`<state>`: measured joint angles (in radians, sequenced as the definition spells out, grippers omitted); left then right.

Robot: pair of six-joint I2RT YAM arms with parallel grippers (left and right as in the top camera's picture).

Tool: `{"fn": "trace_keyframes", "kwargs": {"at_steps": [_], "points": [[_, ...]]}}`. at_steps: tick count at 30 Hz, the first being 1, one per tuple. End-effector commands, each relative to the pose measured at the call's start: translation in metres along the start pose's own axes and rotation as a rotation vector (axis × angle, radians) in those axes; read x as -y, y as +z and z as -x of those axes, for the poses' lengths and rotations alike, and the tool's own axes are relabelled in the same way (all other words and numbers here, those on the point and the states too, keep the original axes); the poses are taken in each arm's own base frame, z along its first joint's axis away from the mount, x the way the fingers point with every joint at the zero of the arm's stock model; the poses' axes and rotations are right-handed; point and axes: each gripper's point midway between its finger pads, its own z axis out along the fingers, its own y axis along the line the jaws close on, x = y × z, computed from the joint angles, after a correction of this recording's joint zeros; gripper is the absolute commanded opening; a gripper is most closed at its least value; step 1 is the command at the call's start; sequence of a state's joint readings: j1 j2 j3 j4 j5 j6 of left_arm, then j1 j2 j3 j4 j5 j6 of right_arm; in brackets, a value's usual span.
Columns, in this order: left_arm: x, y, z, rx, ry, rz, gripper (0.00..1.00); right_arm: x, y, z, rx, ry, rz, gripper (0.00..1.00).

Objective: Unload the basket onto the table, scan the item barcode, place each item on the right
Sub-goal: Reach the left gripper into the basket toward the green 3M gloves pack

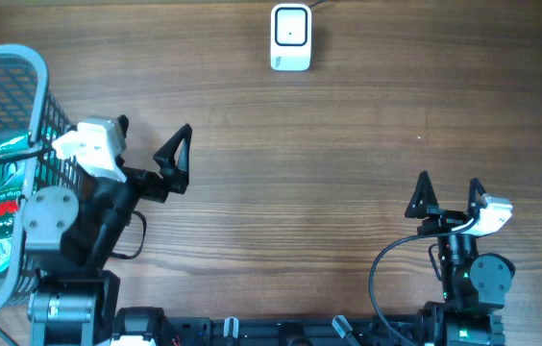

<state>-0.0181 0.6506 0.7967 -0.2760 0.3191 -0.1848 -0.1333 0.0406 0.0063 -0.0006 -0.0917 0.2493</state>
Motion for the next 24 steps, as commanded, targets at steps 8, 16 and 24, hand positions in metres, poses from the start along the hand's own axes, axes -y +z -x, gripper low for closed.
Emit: {"fn": "trace_keyframes", "kwargs": {"at_steps": [8, 16, 24], "points": [[-0.064, -0.059, 0.1, 0.344, -0.099, 0.447, 1.0, 0.001, 0.0, 0.0, 0.002, 0.014, -0.008, 1.0], [-0.126, -0.143, 0.153, 0.535, -0.306, 0.958, 1.0, 0.001, 0.0, 0.0, 0.002, 0.014, -0.008, 1.0], [-0.202, -0.161, 0.098, 0.476, -0.583, 1.26, 1.0, 0.001, 0.0, 0.0, 0.002, 0.014, -0.008, 1.0]]}}
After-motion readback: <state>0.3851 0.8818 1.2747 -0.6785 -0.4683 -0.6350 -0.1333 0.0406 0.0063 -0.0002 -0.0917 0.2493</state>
